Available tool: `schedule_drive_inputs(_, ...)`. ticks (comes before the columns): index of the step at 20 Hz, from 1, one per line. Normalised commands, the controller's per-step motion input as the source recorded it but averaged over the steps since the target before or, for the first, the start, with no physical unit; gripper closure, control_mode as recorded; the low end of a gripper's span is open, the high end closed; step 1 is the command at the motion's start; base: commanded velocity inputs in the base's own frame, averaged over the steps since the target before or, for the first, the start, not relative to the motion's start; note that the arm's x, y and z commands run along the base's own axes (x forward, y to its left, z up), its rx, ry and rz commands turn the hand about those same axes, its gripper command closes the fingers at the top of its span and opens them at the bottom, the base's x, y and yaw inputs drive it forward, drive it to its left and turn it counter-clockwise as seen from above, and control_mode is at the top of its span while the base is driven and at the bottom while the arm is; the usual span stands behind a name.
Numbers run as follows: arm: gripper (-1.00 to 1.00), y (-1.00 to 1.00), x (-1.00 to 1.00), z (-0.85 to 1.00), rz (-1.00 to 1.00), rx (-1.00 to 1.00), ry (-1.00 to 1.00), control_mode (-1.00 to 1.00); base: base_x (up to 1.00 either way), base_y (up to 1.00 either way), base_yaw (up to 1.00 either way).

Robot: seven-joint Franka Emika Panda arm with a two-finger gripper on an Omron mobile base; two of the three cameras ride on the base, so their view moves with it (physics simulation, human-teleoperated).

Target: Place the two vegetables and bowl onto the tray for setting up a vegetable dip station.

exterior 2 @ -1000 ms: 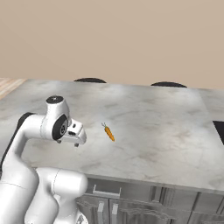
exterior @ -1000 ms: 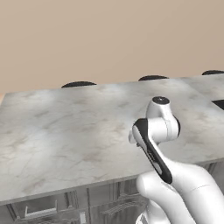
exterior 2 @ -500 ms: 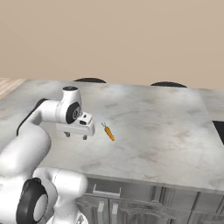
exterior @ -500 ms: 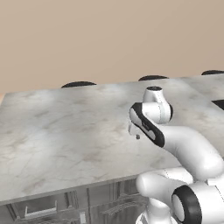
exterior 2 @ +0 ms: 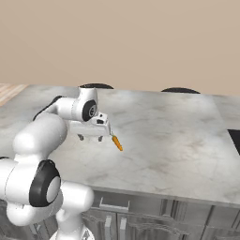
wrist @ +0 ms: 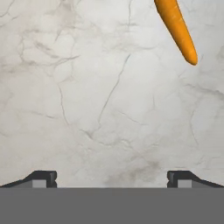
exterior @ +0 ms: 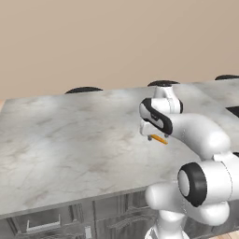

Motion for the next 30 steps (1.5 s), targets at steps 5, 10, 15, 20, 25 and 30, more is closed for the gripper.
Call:
schedule_drive_inputs(5, -1.0, -0.21, 0.23, -0.05, 0.22, 0.0, -0.02, -1.0, 0.0, 0.0, 0.0)
schedule_drive_inputs(10, -1.0, -0.2, 0.17, -0.12, 0.28, 0.0, -0.07, -1.0, 0.0, 0.0, 0.0)
schedule_drive_inputs(15, -1.0, -0.16, 0.32, -0.13, 0.22, -0.01, 0.0, -1.0, 0.0, 0.0, 0.0)
schedule_drive_inputs(20, -1.0, -0.16, 0.29, -0.18, 0.21, -0.01, 0.0, -1.0, 0.0, 0.0, 0.0)
schedule_drive_inputs(25, -1.0, -0.11, 0.33, -0.22, 0.14, 0.0, 0.04, -1.0, 0.0, 0.0, 0.0)
schedule_drive_inputs(30, -1.0, -0.05, 0.33, -0.25, 0.07, 0.0, 0.06, -1.0, 0.0, 0.0, 0.0)
